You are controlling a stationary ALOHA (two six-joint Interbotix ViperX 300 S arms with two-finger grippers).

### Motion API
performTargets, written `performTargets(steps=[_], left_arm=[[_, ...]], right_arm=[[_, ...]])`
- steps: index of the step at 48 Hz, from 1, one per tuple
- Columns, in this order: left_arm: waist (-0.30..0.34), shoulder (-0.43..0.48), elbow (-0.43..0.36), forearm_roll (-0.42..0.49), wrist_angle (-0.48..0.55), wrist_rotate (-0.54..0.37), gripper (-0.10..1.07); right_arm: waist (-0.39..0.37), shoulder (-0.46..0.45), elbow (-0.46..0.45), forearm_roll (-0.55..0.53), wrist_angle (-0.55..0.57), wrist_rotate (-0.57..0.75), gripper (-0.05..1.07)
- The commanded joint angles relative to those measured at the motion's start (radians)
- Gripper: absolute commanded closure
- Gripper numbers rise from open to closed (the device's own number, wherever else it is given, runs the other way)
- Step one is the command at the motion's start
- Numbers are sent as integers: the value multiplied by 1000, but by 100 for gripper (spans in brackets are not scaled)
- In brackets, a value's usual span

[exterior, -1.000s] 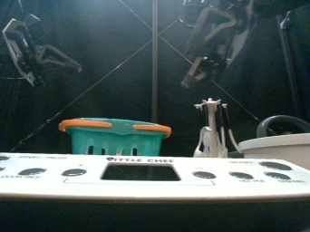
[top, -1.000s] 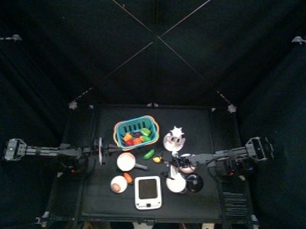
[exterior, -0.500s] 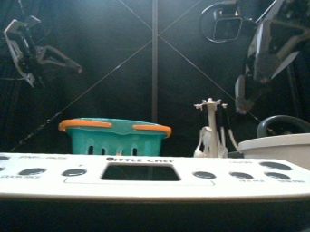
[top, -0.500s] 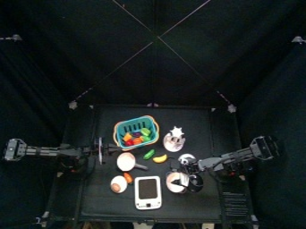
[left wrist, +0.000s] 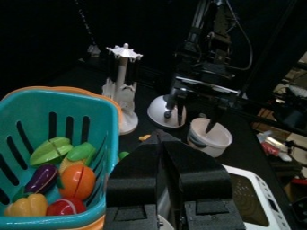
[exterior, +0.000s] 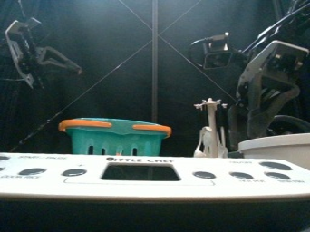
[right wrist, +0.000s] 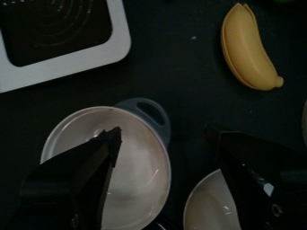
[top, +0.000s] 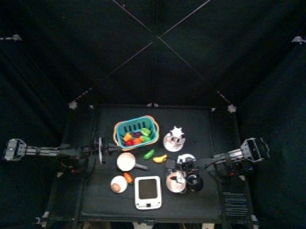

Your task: Grab pot

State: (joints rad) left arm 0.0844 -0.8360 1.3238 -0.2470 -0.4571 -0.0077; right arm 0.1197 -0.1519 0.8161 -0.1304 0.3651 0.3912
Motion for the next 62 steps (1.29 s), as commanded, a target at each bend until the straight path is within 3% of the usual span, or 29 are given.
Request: performTargets(steps=[1, 19, 36, 43, 62], left_arm=[[2, 5, -11, 2, -3, 2, 57], [3, 5, -8, 2, -5, 3, 57], [2, 5, -6, 2, -2, 3, 57], [-2, 5, -6, 2, 0, 3, 57], [-12, 5, -6, 2, 44, 2, 57]], right_arm=[[2, -3, -12, -2, -5, -3, 1], [5, 46, -28, -2, -6, -14, 6], [5, 55, -35, -2, -5, -14, 49], [5, 48, -46, -2, -5, -5, 61], [-3, 34, -71, -3, -2, -6, 63]])
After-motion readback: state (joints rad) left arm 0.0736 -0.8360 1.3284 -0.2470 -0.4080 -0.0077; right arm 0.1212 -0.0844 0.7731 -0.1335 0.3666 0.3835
